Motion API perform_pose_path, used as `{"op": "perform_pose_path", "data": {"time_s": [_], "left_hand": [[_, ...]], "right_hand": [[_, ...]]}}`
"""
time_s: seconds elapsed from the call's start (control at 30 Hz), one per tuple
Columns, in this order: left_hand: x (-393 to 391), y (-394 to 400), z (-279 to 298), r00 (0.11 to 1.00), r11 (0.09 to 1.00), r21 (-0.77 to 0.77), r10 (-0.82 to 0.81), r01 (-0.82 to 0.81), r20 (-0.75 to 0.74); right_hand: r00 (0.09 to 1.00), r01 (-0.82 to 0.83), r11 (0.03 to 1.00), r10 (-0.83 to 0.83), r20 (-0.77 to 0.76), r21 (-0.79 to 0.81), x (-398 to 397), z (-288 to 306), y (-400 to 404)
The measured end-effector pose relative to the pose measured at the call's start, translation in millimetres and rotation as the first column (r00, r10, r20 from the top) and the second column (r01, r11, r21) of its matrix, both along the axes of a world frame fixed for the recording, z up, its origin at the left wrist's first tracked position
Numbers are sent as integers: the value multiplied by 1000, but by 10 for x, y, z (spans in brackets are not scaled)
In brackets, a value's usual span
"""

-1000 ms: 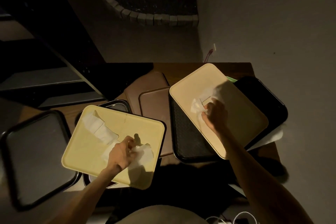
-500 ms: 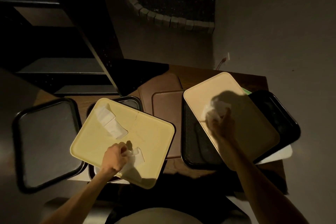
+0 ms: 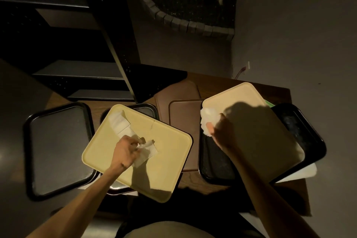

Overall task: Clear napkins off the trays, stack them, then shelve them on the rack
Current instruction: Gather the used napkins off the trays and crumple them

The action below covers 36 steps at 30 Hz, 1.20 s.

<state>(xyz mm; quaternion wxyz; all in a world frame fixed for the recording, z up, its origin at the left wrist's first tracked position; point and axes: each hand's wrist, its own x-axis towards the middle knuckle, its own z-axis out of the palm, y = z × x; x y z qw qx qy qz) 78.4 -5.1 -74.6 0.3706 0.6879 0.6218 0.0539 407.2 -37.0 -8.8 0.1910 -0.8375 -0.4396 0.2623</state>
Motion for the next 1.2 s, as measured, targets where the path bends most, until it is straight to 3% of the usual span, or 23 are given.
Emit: {"op": "perform_pose_path", "data": {"time_s": [0.1, 0.17, 0.27, 0.37, 0.5, 0.57, 0.67, 0.77, 0.87, 1.03, 1.2], "left_hand": [[-158, 46, -153, 999, 1000, -9, -3, 3, -40], [-216, 51, -273, 995, 999, -24, -50, 48, -90], [-197, 22, -326, 999, 998, -34, -44, 44, -5], [-164, -14, -233, 999, 999, -41, -27, 25, -32], [-191, -53, -133, 986, 982, -113, 157, -150, 58], [-243, -30, -33, 959, 954, -180, 262, -241, 108], [-345, -24, 138, 801, 826, -430, 514, -365, 307], [-466, -81, 380, 552, 679, -643, 706, -353, 443], [-637, -116, 607, 401, 621, -737, 766, -265, 502], [-1002, -68, 781, 255, 593, -778, 801, -207, 542], [-1490, 80, 789, 258, 643, -715, 766, -276, 589]], "right_hand": [[968, -46, 998, 36, -249, -36, -410, -139, -15], [946, -57, 994, 24, -322, -93, -660, -289, -24], [934, -183, 979, 145, -326, -90, -977, -371, -16], [915, -242, 970, 218, -340, -28, -1154, -401, -42], [916, -241, 970, 219, -337, -22, -1295, -411, -19], [891, -208, 978, 175, -418, -33, -1343, -453, 18], [680, -94, 989, -17, -733, -110, -1448, -472, 73], [543, -152, 962, -110, -832, -226, -1580, -478, 107], [456, -204, 930, -186, -871, -306, -1798, -418, 199], [205, -278, 931, -182, -962, -236, -2279, -164, 418], [198, -366, 927, -6, -980, -80, -2871, 111, 579]]}}
